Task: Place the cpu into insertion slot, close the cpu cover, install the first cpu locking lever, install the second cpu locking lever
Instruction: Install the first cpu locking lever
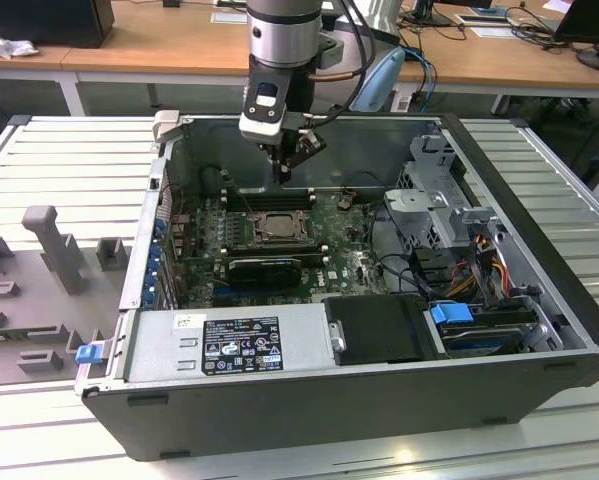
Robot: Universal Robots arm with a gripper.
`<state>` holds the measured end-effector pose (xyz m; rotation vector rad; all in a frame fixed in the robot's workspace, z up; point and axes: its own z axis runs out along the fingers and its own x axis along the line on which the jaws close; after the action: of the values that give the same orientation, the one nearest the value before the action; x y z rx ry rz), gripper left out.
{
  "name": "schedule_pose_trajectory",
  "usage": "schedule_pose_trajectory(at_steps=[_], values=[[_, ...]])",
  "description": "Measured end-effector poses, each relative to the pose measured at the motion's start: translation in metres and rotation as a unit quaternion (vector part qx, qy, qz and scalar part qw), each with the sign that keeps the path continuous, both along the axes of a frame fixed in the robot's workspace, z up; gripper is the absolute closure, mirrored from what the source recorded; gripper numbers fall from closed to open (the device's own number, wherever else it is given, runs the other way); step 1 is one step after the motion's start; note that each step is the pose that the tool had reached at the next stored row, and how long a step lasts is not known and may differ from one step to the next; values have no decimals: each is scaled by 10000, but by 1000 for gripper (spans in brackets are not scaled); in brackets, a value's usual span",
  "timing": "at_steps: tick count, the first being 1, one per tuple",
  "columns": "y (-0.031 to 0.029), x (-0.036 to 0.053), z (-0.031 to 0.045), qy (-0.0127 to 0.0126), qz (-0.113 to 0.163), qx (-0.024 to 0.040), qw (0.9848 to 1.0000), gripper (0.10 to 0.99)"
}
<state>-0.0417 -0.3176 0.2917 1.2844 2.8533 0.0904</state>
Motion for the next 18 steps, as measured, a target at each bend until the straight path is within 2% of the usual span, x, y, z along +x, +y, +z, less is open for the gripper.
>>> schedule_pose_trajectory(at_steps=[5, 9, 15, 17, 18], values=[[0, 0, 0, 0, 266, 0, 9996, 980], [0, 0, 0, 0, 504, 0, 9987, 980], [0, 0, 0, 0, 786, 0, 9969, 980], [0, 0, 0, 0, 909, 0, 9959, 980], [0, 0, 0, 0, 1017, 0, 9948, 980]])
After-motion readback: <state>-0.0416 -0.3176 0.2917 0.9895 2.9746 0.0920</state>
